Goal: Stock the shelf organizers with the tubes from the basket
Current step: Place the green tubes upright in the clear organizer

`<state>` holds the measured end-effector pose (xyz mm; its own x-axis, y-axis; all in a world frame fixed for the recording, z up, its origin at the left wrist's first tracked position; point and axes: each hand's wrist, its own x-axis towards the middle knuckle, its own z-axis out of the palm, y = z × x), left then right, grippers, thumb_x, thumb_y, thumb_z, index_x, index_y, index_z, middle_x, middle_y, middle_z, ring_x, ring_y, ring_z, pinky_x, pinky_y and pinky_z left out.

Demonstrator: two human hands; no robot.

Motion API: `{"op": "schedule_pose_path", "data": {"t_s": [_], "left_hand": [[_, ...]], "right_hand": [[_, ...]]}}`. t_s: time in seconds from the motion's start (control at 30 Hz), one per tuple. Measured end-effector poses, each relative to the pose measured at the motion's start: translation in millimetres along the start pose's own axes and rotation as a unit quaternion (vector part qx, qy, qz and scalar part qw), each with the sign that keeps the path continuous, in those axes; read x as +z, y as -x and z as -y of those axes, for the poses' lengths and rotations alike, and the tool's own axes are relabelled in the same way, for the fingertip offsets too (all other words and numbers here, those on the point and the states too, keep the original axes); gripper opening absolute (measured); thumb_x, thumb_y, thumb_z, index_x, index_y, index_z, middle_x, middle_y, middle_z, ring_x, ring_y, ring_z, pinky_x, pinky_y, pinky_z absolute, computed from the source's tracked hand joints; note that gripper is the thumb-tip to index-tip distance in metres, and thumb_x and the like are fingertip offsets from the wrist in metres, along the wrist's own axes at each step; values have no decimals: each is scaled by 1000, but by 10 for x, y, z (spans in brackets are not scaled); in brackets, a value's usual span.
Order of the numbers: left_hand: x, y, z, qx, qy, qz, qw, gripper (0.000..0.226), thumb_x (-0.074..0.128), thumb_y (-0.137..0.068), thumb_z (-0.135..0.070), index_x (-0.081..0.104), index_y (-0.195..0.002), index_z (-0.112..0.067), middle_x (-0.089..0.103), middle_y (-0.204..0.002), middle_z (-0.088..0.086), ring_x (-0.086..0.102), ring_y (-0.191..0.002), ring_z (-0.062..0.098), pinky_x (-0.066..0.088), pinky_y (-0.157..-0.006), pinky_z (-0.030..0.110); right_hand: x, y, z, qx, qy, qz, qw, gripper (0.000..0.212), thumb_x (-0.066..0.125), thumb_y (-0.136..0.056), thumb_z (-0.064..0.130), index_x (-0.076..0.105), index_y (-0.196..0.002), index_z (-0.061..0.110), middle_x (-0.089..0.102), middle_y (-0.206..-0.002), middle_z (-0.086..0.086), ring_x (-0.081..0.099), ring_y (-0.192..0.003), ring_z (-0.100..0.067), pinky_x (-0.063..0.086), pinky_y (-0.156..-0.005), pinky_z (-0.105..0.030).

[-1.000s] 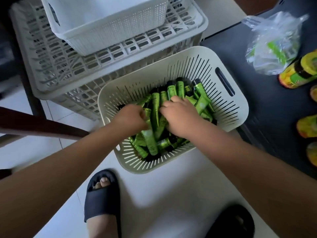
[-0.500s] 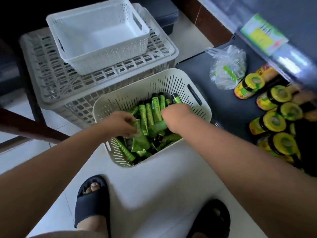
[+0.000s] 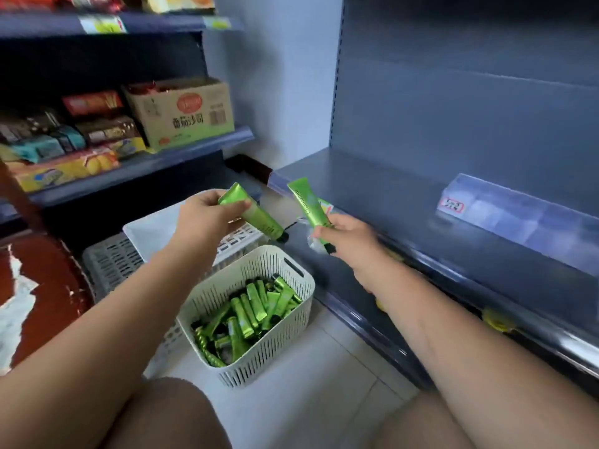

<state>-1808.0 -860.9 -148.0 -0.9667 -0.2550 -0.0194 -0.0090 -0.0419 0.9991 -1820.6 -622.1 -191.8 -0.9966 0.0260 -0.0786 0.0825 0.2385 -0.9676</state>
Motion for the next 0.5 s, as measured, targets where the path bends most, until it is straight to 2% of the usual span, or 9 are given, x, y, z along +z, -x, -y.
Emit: {"op": "schedule_pose_path", "data": {"t_s": [0.07, 0.13, 0.17, 0.23, 0.27, 0.3, 0.37, 0.43, 0.5], "left_hand": [[324, 241, -326, 36, 28, 15, 999, 13, 80, -83, -5, 69, -90, -8, 71, -89, 11, 74, -91, 30, 59, -94, 48], [671, 477, -557, 63, 56, 25, 996, 18, 82, -81, -9, 65, -75, -13, 64, -83, 12, 69, -83, 31, 59, -92, 53], [845, 605, -641, 74, 68, 29, 995, 26, 81, -81, -8, 62, -67, -17, 61, -77, 11, 64, -76, 27, 60, -83, 48], [1189, 850, -735, 99, 66, 49, 992, 29, 80, -83, -7, 61, -65, -19, 57, -69, 7, 58, -64, 19, 55, -65, 33], [1350, 965, -753, 105, 62, 67, 990, 27, 81, -83, -8, 61, -67, -19, 55, -69, 8, 57, -62, 18, 53, -64, 31], [1506, 1057, -750, 107, 65, 88, 988, 28, 82, -81, -10, 60, -66, -20, 53, -72, 10, 57, -66, 18, 54, -67, 35], [1760, 1192, -708, 109, 68, 122, 984, 30, 84, -77, -12, 61, -59, -22, 51, -72, 10, 56, -75, 23, 56, -81, 52], [1962, 1294, -608, 117, 65, 161, 978, 23, 85, -74, -18, 66, -62, -21, 52, -72, 11, 55, -76, 25, 56, -85, 58], [2187, 1409, -482, 122, 62, 209, 968, 19, 84, -76, -17, 68, -66, -18, 53, -71, 11, 55, -74, 25, 57, -81, 58]], "right_hand": [[-253, 345, 178, -33, -69, -41, 996, 13, 74, -90, 15, 73, -100, 23, 74, -91, 7, 64, -80, -8, 46, -68, -24], [-518, 633, 250, -87, -103, -94, 986, 17, 74, -89, 10, 71, -100, 22, 76, -87, 13, 68, -80, -2, 52, -72, -19], [-640, 769, 249, -106, -112, -118, 981, 19, 74, -89, 8, 70, -100, 23, 76, -89, 13, 69, -82, -1, 53, -73, -17], [-859, 1008, 205, -124, -118, -164, 971, 23, 75, -88, 9, 70, -105, 24, 76, -94, 10, 71, -87, -1, 53, -69, -14], [-955, 1097, 175, -130, -127, -189, 965, 24, 76, -88, 10, 69, -106, 25, 76, -95, 11, 71, -88, -1, 52, -68, -13], [-1040, 1165, 142, -137, -140, -217, 956, 24, 76, -88, 11, 68, -105, 27, 76, -93, 15, 70, -87, 1, 52, -69, -13], [-1173, 1258, 99, -140, -164, -265, 940, 26, 77, -88, 12, 66, -103, 30, 75, -89, 21, 70, -86, 4, 53, -76, -15], [-1279, 1292, 57, -140, -170, -282, 934, 28, 76, -88, 12, 66, -110, 26, 76, -95, 15, 71, -91, -1, 56, -84, -25], [-1421, 1295, -11, -142, -169, -303, 927, 29, 74, -89, 11, 66, -114, 21, 77, -102, 8, 72, -97, -8, 58, -90, -34]]}}
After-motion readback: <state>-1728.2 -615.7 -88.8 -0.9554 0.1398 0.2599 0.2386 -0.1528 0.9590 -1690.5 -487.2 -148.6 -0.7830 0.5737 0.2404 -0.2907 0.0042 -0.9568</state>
